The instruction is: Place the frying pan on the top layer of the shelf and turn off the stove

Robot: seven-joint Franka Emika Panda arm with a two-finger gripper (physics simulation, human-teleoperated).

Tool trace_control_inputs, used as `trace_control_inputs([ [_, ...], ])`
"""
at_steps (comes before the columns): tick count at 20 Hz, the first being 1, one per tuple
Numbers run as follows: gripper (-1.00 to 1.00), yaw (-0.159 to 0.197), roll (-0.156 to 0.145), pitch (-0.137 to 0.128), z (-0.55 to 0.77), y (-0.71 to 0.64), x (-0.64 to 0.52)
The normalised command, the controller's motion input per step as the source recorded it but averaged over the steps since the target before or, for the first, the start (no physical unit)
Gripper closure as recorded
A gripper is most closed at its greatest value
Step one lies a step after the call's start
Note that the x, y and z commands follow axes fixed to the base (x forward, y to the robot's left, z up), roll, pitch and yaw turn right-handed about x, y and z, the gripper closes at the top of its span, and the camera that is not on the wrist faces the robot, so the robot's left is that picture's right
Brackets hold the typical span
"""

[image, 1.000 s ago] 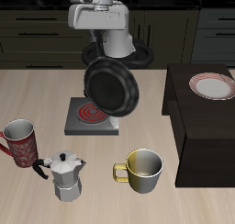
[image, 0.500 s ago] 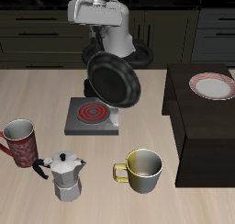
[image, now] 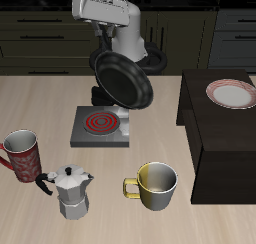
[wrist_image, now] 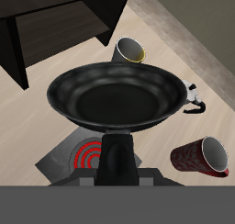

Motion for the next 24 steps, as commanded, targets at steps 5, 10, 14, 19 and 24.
trace_control_inputs([
  [5, 1.0, 0.02, -0.011, -0.063, 0.07, -0.02, 0.08],
  [10, 1.0, -0.008, -0.011, -0.027, -0.04, -0.08, 0.18],
  [14, 1.0, -0.037, -0.009, -0.007, -0.06, -0.06, 0.2],
  [19, 1.0, -0.025, 0.002, -0.028, 0.07, 0.11, 0.17],
  [24, 1.0, -0.006, 0.034, -0.04, 0.15, 0.23, 0.22],
])
